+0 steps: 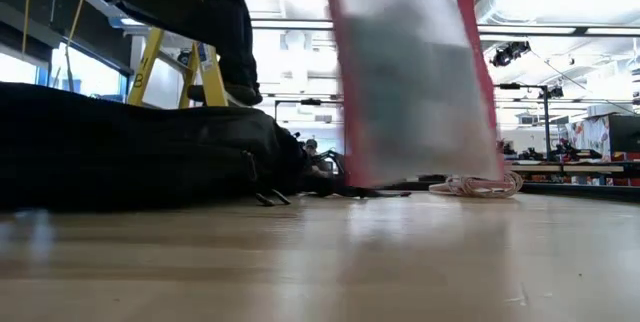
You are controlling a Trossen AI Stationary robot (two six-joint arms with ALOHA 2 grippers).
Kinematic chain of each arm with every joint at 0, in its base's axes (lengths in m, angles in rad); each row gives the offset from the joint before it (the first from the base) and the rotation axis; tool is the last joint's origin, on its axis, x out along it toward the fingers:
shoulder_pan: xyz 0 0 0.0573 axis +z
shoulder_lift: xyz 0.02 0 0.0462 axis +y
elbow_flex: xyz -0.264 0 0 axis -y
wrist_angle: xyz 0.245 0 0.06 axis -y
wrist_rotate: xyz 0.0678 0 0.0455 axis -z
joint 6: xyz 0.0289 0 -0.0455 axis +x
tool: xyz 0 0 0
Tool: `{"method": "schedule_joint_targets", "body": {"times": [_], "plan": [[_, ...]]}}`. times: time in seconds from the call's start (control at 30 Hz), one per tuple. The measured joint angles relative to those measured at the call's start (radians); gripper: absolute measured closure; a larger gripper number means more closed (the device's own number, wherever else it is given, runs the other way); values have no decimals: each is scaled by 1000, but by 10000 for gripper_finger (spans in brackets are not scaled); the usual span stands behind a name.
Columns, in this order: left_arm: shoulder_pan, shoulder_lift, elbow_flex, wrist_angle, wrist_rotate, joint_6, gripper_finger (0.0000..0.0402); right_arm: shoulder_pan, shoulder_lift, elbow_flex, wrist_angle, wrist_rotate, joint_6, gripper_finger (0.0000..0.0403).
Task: Unpack backpack
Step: Remove the pink zip bag in the black backpack
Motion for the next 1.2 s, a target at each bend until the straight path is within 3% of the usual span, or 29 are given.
{"method": "schedule_joint_targets", "body": {"times": [0.1, 0.27, 0.4, 0.57, 0.77, 0.93, 1.07, 1.17, 1.2], "plan": [[-9, 13, 0, 0, -31, 0, 286, 22, 0, 2, 2, 45, -3, 403], [-14, 16, 1, 14, -46, 27, 286, 108, -3, -73, 4, -110, -5, 403], [-14, 16, 1, 41, -28, 53, 286, 187, -2, -263, 25, -184, 116, 403], [-14, 16, 1, 148, 23, 155, 286, 247, 0, -552, 222, -276, 219, 403], [6, 84, 2, 347, 173, 331, 286, 261, 0, -796, 363, -383, 272, 403], [53, 232, 2, 607, 381, 474, 286, 260, 0, -868, 407, -458, 275, 403], [86, 320, 2, 788, 510, 562, 286, 259, 0, -839, 409, -616, 211, 382], [105, 347, 3, 845, 569, 581, 286, 256, 0, -772, 373, -858, 150, 352], [109, 348, 4, 852, 582, 583, 286, 256, 0, -749, 366, -893, 175, 345]]}}
